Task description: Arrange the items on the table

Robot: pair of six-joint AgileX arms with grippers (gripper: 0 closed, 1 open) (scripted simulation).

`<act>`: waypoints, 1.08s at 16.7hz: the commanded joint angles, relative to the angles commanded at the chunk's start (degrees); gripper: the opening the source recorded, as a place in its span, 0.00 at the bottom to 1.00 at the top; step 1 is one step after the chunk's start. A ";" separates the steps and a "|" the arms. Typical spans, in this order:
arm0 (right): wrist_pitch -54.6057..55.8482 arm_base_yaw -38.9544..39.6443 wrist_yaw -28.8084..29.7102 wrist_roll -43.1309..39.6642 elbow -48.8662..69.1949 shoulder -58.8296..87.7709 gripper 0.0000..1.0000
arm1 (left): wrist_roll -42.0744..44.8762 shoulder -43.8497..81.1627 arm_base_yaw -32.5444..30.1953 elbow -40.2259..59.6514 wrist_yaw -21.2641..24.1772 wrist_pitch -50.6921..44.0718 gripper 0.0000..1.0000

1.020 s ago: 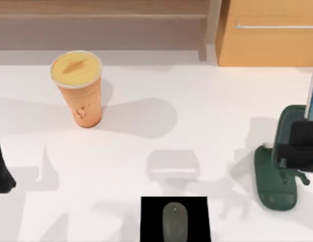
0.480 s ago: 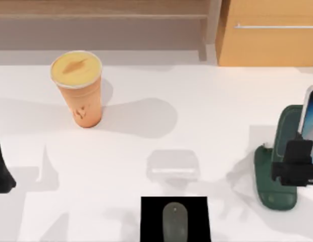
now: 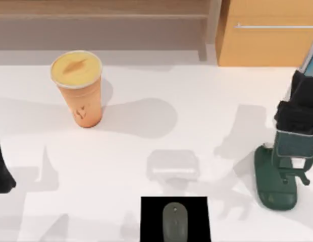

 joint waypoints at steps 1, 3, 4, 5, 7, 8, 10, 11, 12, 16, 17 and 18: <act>2.01 -0.05 -1.00 -0.69 2.01 -0.38 0.00 | 0.00 0.00 0.00 0.00 0.00 0.00 1.00; 5.74 -0.04 -3.16 -2.27 4.38 -1.23 0.00 | 0.00 0.00 0.00 0.00 0.00 0.00 1.00; 7.23 -0.09 -4.24 -3.22 4.71 -1.70 0.00 | 0.00 0.00 0.00 0.00 0.00 0.00 1.00; 8.34 -0.27 -5.27 -4.27 4.47 -2.21 0.00 | 0.00 0.00 0.00 0.00 0.00 0.00 1.00; 9.42 -1.10 -6.98 -6.39 2.10 -2.96 0.00 | 0.00 0.00 0.00 0.00 0.00 0.00 1.00; 9.53 -1.75 -7.50 -7.26 0.05 -2.91 0.00 | 0.00 0.00 0.00 0.00 0.00 0.00 1.00; 9.01 -3.32 -7.74 -8.44 -5.21 -1.68 0.00 | 0.00 0.00 0.00 0.00 0.00 0.00 1.00; 8.56 -4.20 -7.57 -8.77 -7.75 -0.60 0.00 | 0.00 0.00 0.00 0.00 0.00 0.00 1.00; 8.18 -5.19 -7.31 -8.99 -10.11 0.65 0.00 | 0.00 0.00 0.00 0.00 0.00 0.00 1.00; 10.21 -10.18 -6.80 -9.57 -15.15 5.54 0.00 | 0.00 0.00 0.00 0.00 0.00 0.00 1.00; 11.07 -10.95 -6.92 -9.57 -15.27 6.46 0.00 | 0.00 0.00 0.00 0.00 0.00 0.00 1.00; 11.46 -11.25 -6.96 -9.52 -15.22 6.89 0.00 | 0.00 0.00 0.00 0.00 0.00 0.00 1.00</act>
